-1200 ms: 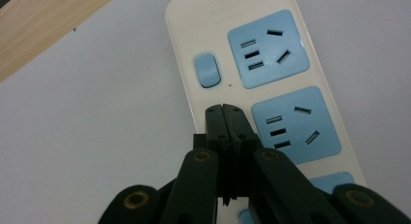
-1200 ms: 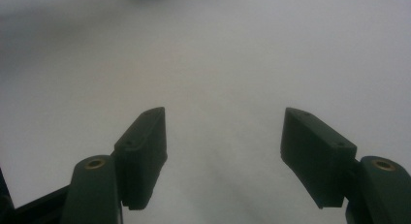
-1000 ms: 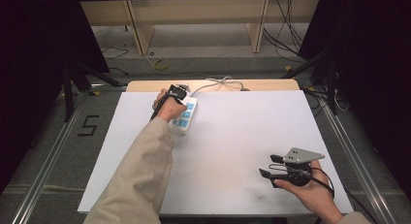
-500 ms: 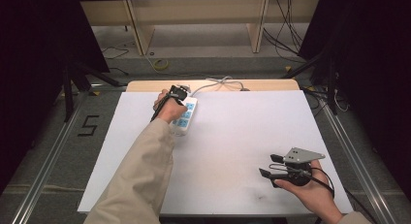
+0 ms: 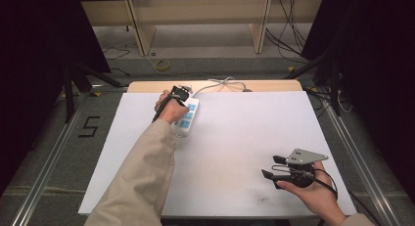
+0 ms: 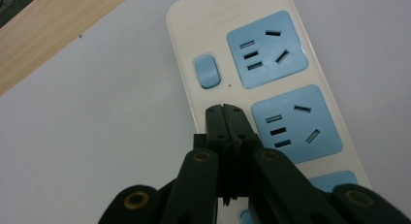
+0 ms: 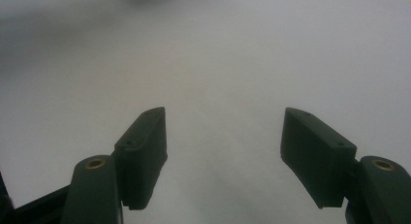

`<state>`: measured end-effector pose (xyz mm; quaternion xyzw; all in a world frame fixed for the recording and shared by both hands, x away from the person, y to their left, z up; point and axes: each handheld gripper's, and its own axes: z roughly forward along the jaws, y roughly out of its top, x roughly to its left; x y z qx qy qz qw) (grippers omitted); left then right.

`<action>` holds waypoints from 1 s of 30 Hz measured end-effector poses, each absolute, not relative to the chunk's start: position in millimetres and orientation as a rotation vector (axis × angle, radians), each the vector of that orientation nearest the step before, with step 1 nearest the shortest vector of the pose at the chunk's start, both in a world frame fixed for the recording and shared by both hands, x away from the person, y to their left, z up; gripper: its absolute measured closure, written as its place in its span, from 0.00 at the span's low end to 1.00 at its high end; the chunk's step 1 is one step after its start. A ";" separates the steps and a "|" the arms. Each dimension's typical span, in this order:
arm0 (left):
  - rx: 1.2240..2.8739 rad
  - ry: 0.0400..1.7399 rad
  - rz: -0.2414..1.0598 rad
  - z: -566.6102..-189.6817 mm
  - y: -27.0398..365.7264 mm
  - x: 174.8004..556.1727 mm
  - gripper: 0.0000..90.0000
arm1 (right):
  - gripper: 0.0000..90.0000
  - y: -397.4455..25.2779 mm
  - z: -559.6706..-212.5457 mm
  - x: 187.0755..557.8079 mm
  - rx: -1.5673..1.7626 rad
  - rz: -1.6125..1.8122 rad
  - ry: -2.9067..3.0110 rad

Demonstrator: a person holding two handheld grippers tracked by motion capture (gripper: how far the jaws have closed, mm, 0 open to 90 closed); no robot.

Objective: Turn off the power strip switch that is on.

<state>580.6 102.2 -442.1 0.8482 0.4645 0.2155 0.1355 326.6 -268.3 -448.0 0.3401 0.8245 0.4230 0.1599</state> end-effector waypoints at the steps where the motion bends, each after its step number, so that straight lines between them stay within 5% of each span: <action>1: 2.457 1.346 0.624 -442.1 102.1 580.6 1.00 | 0.38 -268.4 -447.8 326.5 0.972 1.209 2.356; 30: 2.417 1.334 0.610 -432.6 109.1 576.8 1.00 | 0.38 -267.9 -447.7 326.7 0.974 1.210 2.354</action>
